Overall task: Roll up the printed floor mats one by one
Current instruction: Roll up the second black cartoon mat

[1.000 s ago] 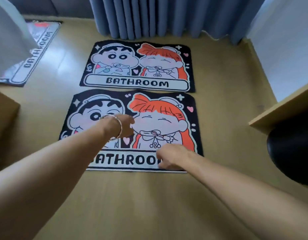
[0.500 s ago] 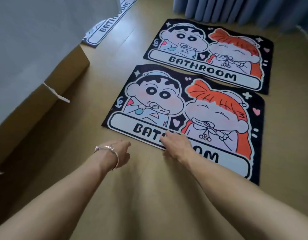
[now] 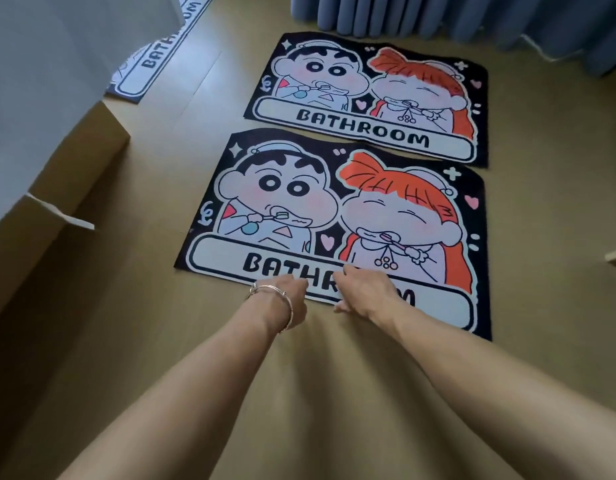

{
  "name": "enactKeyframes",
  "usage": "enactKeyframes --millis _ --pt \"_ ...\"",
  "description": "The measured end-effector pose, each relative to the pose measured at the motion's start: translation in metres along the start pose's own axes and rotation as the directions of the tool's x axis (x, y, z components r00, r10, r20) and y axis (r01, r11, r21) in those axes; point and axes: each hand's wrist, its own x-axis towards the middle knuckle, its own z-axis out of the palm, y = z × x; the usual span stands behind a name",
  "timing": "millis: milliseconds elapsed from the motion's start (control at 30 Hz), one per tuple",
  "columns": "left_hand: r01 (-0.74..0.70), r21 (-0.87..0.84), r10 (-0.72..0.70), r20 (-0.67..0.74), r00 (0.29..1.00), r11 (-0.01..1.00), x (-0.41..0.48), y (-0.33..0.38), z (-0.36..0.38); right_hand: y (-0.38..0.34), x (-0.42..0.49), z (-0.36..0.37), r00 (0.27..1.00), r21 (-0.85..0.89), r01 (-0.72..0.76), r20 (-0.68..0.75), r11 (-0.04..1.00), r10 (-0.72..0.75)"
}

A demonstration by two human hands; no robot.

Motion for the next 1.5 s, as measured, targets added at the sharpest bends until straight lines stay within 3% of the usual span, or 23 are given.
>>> enactKeyframes --millis 200,333,500,600,800,900,1033,1167,1233,1300,1367,1433,1500 --pt "0.005 -0.161 -0.013 -0.052 0.999 0.987 -0.010 -0.039 0.010 -0.015 0.024 -0.001 1.000 0.006 0.014 -0.013 1.000 -0.014" --pt "-0.004 -0.220 -0.010 -0.065 0.998 0.975 -0.007 -0.053 0.020 -0.014 0.027 0.011 0.991 -0.073 0.045 -0.119 0.996 -0.053" --pt "0.018 -0.281 -0.038 -0.066 0.997 0.959 0.017 -0.031 0.020 -0.011 0.013 0.025 0.999 -0.019 0.023 -0.038 1.000 -0.024" --pt "-0.060 -0.221 0.047 -0.062 0.997 0.973 0.035 -0.002 0.017 -0.007 0.006 0.024 0.993 -0.060 0.042 -0.107 0.997 -0.049" --pt "-0.157 -0.007 0.156 -0.077 0.985 0.988 0.052 0.024 0.009 -0.001 -0.002 0.018 0.996 -0.107 0.029 -0.075 0.994 -0.037" --pt "-0.207 0.088 0.214 -0.084 0.973 0.974 0.054 0.023 0.009 0.024 -0.025 0.022 0.998 -0.049 -0.066 -0.014 0.997 0.066" --pt "-0.311 0.051 0.312 -0.020 0.950 0.949 0.047 0.048 0.011 0.073 -0.076 0.038 0.947 -0.015 -0.316 0.051 0.949 0.317" --pt "-0.433 0.166 0.419 0.118 0.900 0.886 0.032 0.112 0.018 0.105 -0.120 0.054 0.796 0.120 -0.605 0.042 0.787 0.605" --pt "-0.514 0.216 0.493 0.149 0.857 0.830 0.023 0.147 0.027 0.110 -0.140 0.065 0.730 0.265 -0.673 0.088 0.691 0.677" --pt "-0.519 0.133 0.507 0.117 0.854 0.844 0.013 0.181 0.038 0.107 -0.158 0.076 0.732 0.372 -0.663 0.141 0.650 0.667" --pt "-0.499 -0.073 0.504 0.066 0.861 0.863 0.002 0.216 0.045 0.098 -0.175 0.084 0.739 0.409 -0.652 0.157 0.639 0.655" --pt "-0.520 -0.284 0.556 0.062 0.829 0.806 -0.010 0.250 0.053 0.093 -0.190 0.088 0.736 0.505 -0.618 0.105 0.602 0.668" --pt "-0.534 -0.409 0.621 0.112 0.776 0.740 -0.021 0.275 0.058 0.097 -0.206 0.096 0.685 0.527 -0.631 0.034 0.569 0.728"
